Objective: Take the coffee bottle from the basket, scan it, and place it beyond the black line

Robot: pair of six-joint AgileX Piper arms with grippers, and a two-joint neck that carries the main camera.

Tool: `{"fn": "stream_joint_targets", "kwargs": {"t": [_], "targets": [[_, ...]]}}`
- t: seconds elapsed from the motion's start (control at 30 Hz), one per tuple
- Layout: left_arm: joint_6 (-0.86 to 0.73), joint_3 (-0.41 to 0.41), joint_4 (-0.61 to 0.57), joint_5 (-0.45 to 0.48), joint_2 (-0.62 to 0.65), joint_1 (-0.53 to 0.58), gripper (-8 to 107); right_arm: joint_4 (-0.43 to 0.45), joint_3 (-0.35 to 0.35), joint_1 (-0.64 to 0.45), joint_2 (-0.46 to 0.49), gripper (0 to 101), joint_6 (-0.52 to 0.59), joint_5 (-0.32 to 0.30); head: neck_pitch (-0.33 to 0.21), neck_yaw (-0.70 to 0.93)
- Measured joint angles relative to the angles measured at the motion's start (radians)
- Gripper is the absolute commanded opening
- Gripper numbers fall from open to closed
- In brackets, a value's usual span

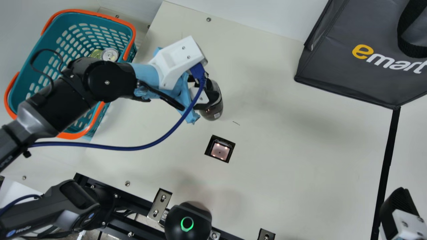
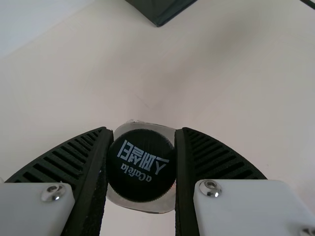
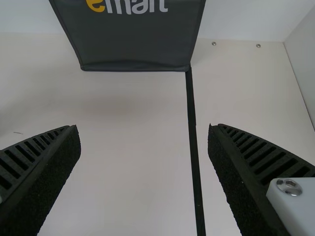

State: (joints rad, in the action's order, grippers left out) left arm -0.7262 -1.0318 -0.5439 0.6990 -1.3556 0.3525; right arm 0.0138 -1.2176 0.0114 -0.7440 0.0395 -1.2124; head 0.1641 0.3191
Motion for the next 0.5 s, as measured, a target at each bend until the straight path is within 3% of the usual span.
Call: {"fn": "stream_joint_targets", "kwargs": {"t": [0.5], "targets": [[-0.054, 0.022, -0.031, 0.023, -0.013, 0.007, 10, 0.0, 0.0, 0.0, 0.0, 91, 0.0, 0.001, 0.0, 0.0]]}}
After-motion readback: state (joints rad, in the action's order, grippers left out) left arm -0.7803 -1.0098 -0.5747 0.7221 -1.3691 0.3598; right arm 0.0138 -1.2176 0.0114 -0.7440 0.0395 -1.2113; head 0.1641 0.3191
